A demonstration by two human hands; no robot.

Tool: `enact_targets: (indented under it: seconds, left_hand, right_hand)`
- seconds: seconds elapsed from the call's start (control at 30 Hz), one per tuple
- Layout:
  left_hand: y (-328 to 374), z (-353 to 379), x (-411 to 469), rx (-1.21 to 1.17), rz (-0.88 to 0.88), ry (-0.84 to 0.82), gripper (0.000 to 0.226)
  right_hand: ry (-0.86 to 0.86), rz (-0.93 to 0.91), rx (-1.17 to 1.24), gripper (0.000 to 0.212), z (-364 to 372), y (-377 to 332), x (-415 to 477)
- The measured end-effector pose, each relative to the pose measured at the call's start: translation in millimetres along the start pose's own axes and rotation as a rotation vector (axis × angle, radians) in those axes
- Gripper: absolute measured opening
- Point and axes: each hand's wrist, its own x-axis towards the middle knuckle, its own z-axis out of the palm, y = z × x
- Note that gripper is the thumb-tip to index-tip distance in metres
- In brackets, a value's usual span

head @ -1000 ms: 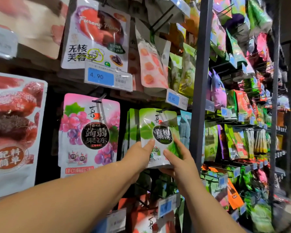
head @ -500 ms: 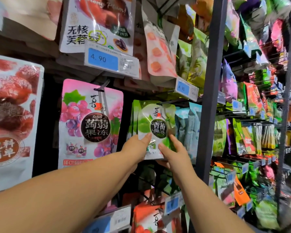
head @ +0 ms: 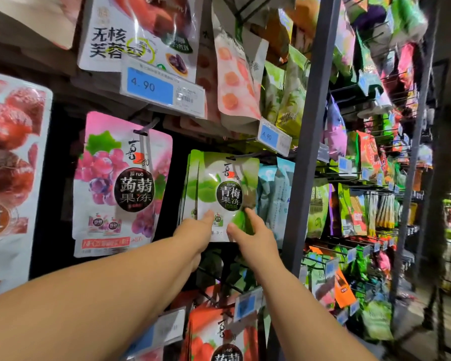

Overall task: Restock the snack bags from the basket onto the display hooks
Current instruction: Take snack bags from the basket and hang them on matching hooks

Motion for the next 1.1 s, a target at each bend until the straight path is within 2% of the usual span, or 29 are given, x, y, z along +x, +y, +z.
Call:
enact_targets:
  seconds: [0.13,0.3,0.37,0.43,0.53,0.63,0.73,0.83,0.97,1.1]
  left_hand:
    - [-2.3,-2.7,-12.9,-0.13,-0.113,-0.024,0.059]
    - [-1.6,-7.5,-43.4,-0.167,-0.106,-0.049,0.038]
    - [-0.7,-7.5,-62.3,-0.197,-0.131,-0.072,0.027]
    - [-3.8,-2.9,-83.8,-0.166,-0.103,-0.147,0.025]
    - [-20.8,13.3,-125.4,-0.115,-0.002,-0.3,0.031]
    - [-58.9,38.5,-180.9,0.025,0.082,-0.469,0.036]
    - [-109.2,62.9,-237.7,0.206,0.076,-0.586,0.035]
    - [-151.5,81.3,-280.4,0.351,0.068,-0.772,0.034]
    - [-180.8,96.9,-301.9,0.59,0.218,-0.806,0.051]
    - [-197.8,109.3,-308.5,0.645,0.25,-0.933,0.075]
  right_hand:
    - [0.028,0.03,-0.092,0.063,-11.8,-7.7,-10.3]
    - [0.038,0.05,-0.15,0.054,-25.2,-16.2,-40.5]
    - [0.046,0.048,-0.131,0.045,-31.7,-20.2,-57.9]
    - [0.063,0.036,-0.117,0.029,-41.5,-23.2,-79.7]
    - [0.08,0.046,-0.144,0.014,-68.0,-23.8,-121.7]
    - [0.059,0.123,-0.248,0.016,-105.1,-16.2,-173.8]
    - [0.02,0.216,-0.342,0.019,-148.3,-5.1,-227.9]
    - [0.08,0.288,-0.468,0.014,-194.6,6.1,-274.2]
    - [0.157,0.386,-0.651,0.009,-249.9,11.4,-331.9]
    - [0.178,0.484,-0.749,0.009,-278.3,21.9,-371.1]
